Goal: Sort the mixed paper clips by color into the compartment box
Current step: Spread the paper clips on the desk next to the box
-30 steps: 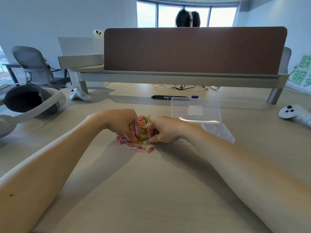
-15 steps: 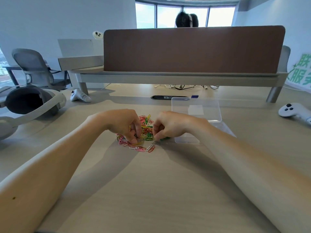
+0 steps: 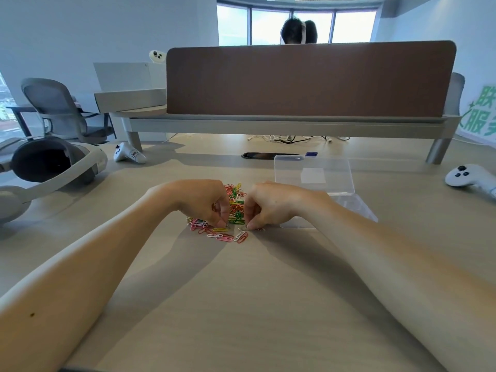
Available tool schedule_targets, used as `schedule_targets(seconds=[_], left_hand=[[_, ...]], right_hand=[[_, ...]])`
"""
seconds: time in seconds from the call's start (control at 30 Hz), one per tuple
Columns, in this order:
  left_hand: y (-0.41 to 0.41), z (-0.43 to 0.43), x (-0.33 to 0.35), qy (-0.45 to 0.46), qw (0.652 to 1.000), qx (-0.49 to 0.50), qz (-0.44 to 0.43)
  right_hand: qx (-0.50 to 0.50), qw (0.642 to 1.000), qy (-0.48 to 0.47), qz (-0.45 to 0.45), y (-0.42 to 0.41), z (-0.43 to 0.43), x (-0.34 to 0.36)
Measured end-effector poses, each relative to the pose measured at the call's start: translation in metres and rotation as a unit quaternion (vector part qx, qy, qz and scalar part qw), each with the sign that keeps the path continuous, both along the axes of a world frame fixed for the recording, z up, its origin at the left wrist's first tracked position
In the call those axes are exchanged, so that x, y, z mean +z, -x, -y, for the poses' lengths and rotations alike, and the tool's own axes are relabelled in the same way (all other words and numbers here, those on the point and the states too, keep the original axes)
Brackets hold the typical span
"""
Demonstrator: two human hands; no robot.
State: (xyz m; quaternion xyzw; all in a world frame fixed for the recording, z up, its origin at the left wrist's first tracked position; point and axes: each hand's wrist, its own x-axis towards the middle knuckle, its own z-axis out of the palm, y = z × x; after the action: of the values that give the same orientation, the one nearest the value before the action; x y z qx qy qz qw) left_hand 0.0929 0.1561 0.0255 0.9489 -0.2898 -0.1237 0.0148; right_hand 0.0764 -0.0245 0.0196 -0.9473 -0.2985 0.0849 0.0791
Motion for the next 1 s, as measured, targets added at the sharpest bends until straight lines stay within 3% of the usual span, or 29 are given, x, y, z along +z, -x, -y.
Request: schedule_targets(seconds=[0.1, 0.27, 0.63, 1.0], left_hand=[[-0.002, -0.001, 0.0, 0.024, 0.999, 0.001, 0.024], [-0.006, 0.001, -0.004, 0.143, 0.987, 0.002, 0.078], [-0.006, -0.002, -0.004, 0.066, 0.998, 0.004, 0.009], [-0.008, -0.001, -0.004, 0.109, 0.993, 0.006, 0.046]], right_hand=[[-0.009, 1.0, -0.007, 0.013, 0.0, 0.001, 0.002], [-0.055, 0.993, -0.076, 0.065, -0.005, 0.009, 0.007], [-0.065, 0.994, -0.065, 0.064, -0.007, 0.008, 0.0], [-0.065, 0.995, -0.037, 0.066, -0.008, 0.004, -0.008]])
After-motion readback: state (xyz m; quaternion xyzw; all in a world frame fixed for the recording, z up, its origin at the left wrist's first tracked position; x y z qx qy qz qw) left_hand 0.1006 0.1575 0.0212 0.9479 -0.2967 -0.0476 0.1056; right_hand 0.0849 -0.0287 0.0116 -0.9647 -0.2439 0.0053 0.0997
